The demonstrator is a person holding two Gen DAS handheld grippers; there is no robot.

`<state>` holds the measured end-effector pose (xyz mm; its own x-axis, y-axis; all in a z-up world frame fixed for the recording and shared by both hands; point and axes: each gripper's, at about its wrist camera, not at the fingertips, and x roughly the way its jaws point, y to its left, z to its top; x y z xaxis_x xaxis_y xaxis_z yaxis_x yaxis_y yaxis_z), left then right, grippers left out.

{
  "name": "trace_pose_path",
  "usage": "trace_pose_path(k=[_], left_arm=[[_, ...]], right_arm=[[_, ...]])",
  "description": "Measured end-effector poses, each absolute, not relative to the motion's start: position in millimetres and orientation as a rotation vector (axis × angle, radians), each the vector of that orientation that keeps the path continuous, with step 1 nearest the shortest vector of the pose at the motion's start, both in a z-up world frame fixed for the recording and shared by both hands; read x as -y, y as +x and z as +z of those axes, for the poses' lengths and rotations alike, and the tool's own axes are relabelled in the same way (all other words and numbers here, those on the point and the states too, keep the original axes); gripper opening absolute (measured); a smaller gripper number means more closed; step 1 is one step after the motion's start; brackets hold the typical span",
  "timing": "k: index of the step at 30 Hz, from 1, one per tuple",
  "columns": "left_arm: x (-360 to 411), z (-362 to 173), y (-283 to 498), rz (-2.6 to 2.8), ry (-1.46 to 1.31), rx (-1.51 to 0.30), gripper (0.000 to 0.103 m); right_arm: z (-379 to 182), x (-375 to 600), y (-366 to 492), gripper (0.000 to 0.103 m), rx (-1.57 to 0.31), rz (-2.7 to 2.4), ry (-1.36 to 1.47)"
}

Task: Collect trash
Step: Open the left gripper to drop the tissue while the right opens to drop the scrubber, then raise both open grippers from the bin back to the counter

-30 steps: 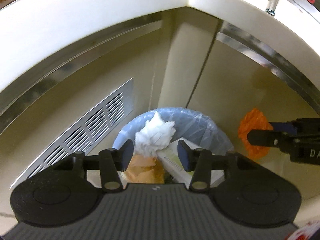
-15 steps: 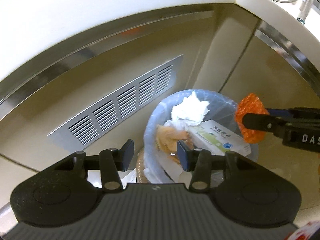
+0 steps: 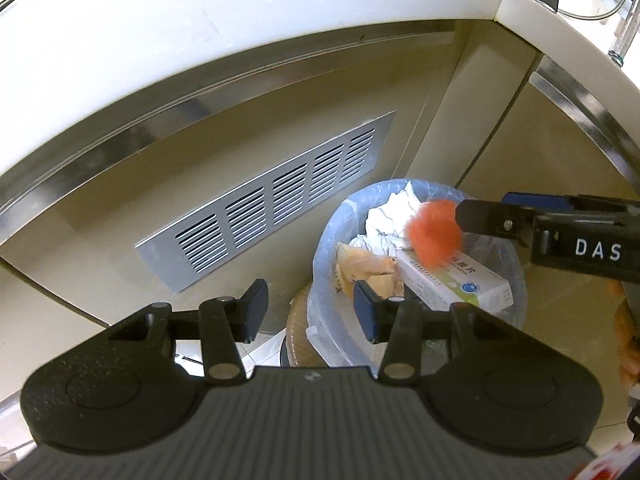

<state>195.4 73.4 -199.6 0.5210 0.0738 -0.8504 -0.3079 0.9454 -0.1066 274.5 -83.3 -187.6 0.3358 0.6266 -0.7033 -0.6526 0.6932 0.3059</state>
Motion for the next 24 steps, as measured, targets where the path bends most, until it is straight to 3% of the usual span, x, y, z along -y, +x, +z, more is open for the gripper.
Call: trace_pose_path(k=[24], left_arm=[[-42, -149, 180, 0.224, -0.244, -0.943, 0.043]], right_arm=[[-154, 134, 249, 0.063, -0.965, 0.773, -0.045]])
